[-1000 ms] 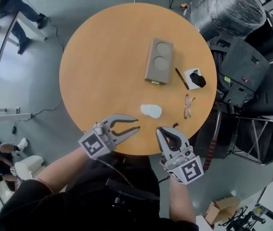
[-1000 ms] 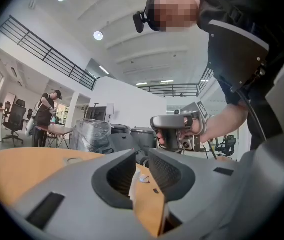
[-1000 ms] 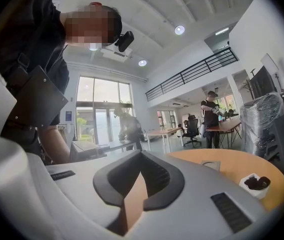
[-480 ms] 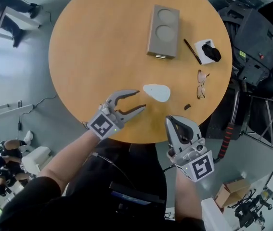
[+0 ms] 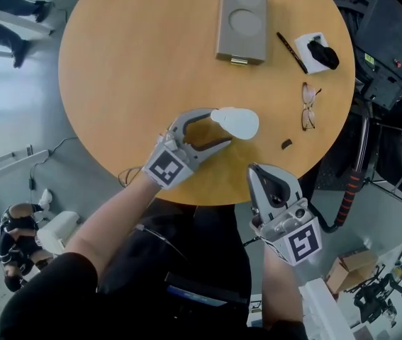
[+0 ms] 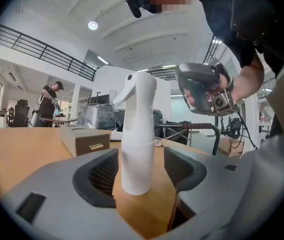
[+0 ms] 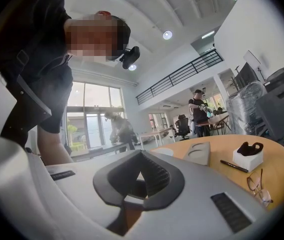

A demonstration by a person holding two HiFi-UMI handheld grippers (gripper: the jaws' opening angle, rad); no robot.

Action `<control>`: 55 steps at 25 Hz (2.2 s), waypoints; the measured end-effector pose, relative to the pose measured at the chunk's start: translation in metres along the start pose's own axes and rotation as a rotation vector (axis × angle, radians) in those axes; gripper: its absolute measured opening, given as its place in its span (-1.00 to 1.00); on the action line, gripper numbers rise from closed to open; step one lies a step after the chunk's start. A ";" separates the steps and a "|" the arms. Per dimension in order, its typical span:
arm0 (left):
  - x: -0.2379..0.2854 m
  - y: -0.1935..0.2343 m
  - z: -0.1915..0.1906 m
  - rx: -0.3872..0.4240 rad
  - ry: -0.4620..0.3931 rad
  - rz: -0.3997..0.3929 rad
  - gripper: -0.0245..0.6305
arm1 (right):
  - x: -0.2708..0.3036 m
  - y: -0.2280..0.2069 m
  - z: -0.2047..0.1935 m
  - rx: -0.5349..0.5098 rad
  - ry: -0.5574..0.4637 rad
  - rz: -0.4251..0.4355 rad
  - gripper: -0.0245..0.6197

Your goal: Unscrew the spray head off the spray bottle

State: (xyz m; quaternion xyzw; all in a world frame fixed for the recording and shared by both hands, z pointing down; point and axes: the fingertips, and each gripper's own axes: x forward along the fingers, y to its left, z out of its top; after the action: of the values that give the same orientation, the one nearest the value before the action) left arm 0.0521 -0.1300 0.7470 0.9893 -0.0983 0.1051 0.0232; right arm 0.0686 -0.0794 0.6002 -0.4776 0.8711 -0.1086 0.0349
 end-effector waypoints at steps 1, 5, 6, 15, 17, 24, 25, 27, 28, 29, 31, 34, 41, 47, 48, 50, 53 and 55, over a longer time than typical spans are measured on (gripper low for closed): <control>0.003 -0.001 -0.002 0.006 0.000 0.000 0.03 | -0.001 -0.001 -0.003 0.008 0.002 -0.004 -0.91; 0.014 -0.003 -0.006 0.013 -0.004 0.000 0.05 | -0.003 -0.005 -0.006 -0.004 -0.013 -0.016 -0.91; 0.017 -0.003 -0.006 0.015 -0.005 0.000 0.05 | -0.003 -0.005 -0.006 -0.004 -0.016 -0.018 -0.91; 0.042 0.004 -0.004 0.010 0.000 -0.008 0.07 | -0.007 -0.009 -0.016 0.022 0.006 -0.027 -0.91; 0.047 0.003 -0.003 0.009 0.000 -0.018 0.07 | -0.007 -0.011 -0.017 0.021 0.007 -0.031 -0.91; 0.058 0.001 -0.004 0.005 0.006 -0.068 0.02 | -0.004 -0.010 -0.020 0.047 0.023 -0.013 -0.91; 0.057 -0.001 -0.003 0.006 0.010 -0.083 0.01 | -0.005 -0.012 -0.019 0.038 0.023 -0.015 -0.91; 0.053 -0.004 0.004 0.006 0.013 -0.104 0.01 | -0.005 -0.012 -0.015 0.032 0.023 -0.013 -0.91; 0.050 -0.006 0.011 0.005 0.011 -0.109 0.01 | -0.006 -0.012 -0.012 0.032 0.020 -0.009 -0.91; 0.046 -0.007 0.019 0.002 0.010 -0.111 0.01 | -0.006 -0.012 -0.007 0.031 0.016 -0.005 -0.91; 0.038 -0.008 0.039 -0.014 0.008 -0.108 0.01 | -0.008 -0.010 0.003 0.028 0.014 0.004 -0.91; 0.026 -0.009 0.069 -0.034 0.001 -0.093 0.01 | -0.008 -0.003 0.024 0.018 0.018 0.027 -0.91; -0.011 -0.016 0.139 -0.029 0.024 -0.062 0.01 | -0.003 0.032 0.082 -0.024 0.014 0.093 -0.91; -0.049 -0.031 0.196 -0.047 -0.003 -0.060 0.01 | -0.001 0.066 0.121 -0.069 0.040 0.141 -0.90; -0.055 -0.034 0.205 -0.051 -0.005 -0.055 0.01 | -0.002 0.071 0.128 -0.081 0.042 0.141 -0.90; -0.064 -0.038 0.220 -0.058 0.000 -0.044 0.01 | -0.004 0.077 0.141 -0.099 0.031 0.135 -0.83; -0.074 -0.045 0.240 -0.051 0.020 -0.039 0.01 | -0.005 0.085 0.161 -0.096 0.012 0.123 -0.71; -0.082 -0.048 0.252 -0.055 0.025 -0.032 0.01 | -0.004 0.092 0.172 -0.092 0.025 0.125 -0.66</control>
State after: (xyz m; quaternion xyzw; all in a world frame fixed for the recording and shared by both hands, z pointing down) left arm 0.0341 -0.0838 0.4827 0.9884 -0.0850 0.1143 0.0530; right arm 0.0226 -0.0551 0.4121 -0.4219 0.9037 -0.0720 0.0088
